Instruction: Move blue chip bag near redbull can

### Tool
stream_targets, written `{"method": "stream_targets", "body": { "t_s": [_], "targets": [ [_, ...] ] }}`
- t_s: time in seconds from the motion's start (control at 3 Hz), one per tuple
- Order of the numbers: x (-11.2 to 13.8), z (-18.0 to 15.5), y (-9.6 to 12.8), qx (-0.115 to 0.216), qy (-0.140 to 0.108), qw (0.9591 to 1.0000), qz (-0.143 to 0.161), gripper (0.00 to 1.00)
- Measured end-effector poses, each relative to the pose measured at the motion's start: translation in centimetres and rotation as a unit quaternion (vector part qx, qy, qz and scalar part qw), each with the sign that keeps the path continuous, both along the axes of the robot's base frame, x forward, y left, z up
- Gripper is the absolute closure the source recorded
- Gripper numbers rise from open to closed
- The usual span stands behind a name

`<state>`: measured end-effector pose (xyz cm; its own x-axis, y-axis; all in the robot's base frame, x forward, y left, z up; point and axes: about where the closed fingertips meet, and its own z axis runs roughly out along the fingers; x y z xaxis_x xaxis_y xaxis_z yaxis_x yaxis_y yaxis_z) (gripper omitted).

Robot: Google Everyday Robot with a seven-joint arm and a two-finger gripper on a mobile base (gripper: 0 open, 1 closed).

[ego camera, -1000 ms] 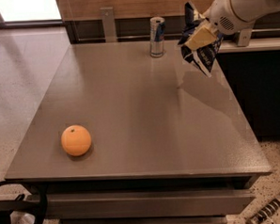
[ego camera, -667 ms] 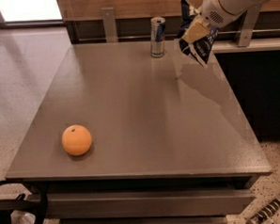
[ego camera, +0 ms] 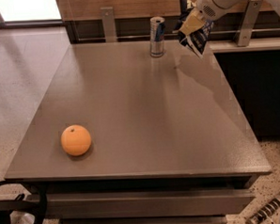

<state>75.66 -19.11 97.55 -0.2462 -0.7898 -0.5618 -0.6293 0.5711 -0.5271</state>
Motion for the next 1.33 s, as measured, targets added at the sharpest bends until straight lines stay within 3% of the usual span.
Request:
{"method": "stream_targets", "body": {
  "t_s": [0.33, 0.67, 1.33],
  "targets": [
    [2.0, -2.2, -1.3, 0.045, -0.004, 0.9989, -0.011, 1.0],
    [2.7, -3.4, -2.0, 0.069, -0.005, 0.9974, -0.017, 1.0],
    [2.9, -3.9, -1.6, 0.069, -0.001, 0.9975, -0.015, 0.59]
  ]
}}
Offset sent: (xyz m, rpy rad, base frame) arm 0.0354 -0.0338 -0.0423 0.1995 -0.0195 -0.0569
